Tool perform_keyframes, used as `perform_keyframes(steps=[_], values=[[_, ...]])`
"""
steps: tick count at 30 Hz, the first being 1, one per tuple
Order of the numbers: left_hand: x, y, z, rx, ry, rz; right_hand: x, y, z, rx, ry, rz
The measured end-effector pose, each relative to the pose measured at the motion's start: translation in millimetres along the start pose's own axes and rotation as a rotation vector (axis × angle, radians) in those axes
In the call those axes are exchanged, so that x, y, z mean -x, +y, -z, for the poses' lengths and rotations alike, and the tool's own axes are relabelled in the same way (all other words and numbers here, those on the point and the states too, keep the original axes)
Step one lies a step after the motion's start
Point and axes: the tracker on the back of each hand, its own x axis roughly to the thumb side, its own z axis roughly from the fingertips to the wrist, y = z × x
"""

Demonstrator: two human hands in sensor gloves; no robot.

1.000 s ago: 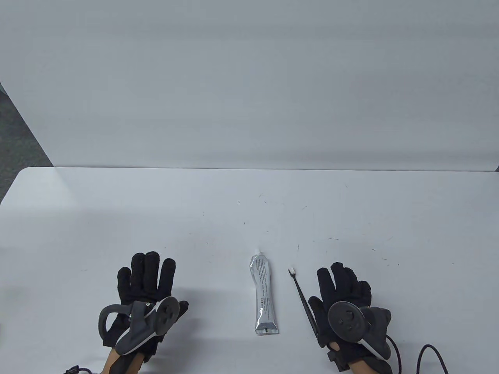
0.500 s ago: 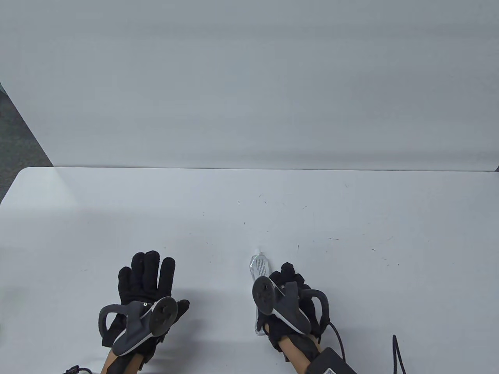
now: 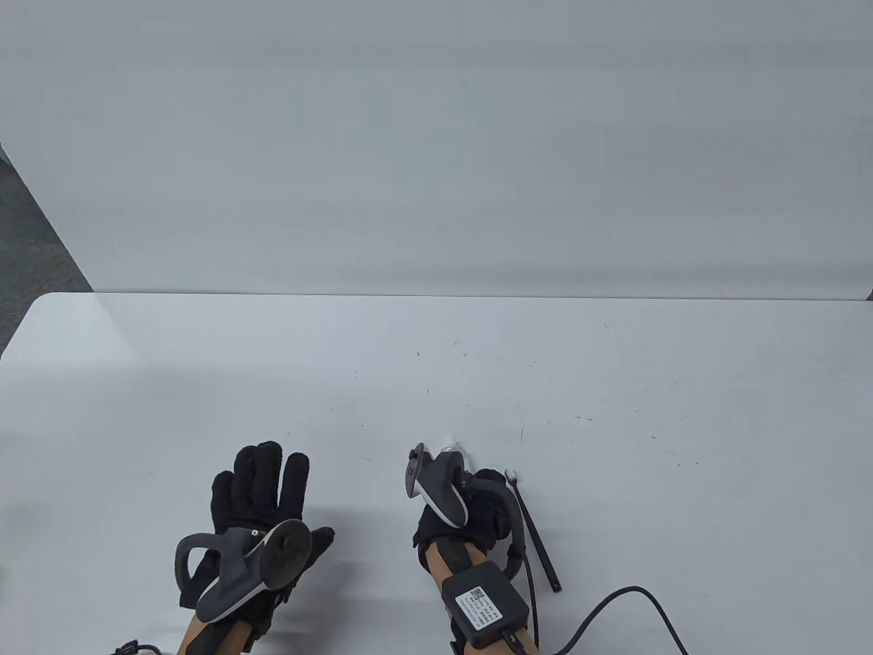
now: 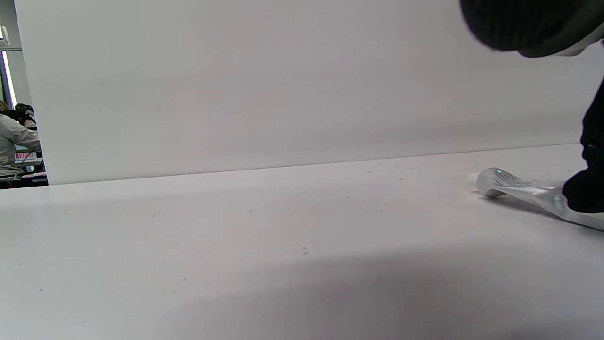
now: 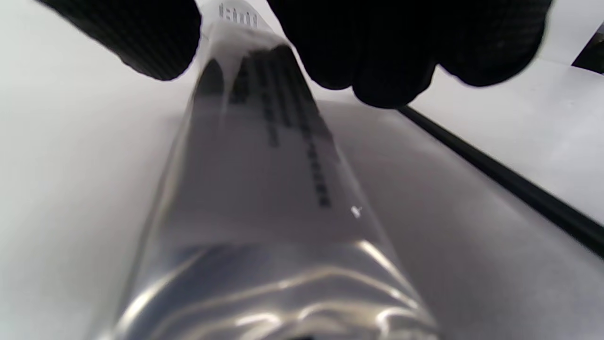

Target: Squeeze toothpaste onto toothbrush

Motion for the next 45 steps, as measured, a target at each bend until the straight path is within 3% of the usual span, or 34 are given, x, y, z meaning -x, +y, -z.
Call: perform_keyframes(steps=[5,8,15,19,21,25,30,38,45], values=[[-2,-1,1,0.021,-0.009,0.004,1,5,6,-0.030,0.045,0.068],[-2,-4,1,0.039,-0.009,0.005,-1,3,6,0.030,0.036,0.046],[2,-8,3,0.038,-0.006,-0.048,2,-20,-13,0.095,-0.147,0.188],[6,-8,2,-0.016,-0.011,-0.110,22,-47,-44,0.270,-0.348,0.305],[7,-8,2,-0.054,-0.012,-0.180,39,-53,-63,0.444,-0.478,0.332],[6,-9,1,-0.116,-0.057,-0.434,68,-49,-93,0.735,-0.614,0.271],[-3,-5,-3,-0.205,-0.182,-0.650,92,-29,-113,0.908,-0.743,0.196],[-24,-6,-7,-0.107,-0.297,-1.022,98,-10,-125,0.934,-0.834,0.137],[-33,-6,-10,-0.099,-0.336,-1.045,99,-10,-133,0.959,-0.854,0.109]])
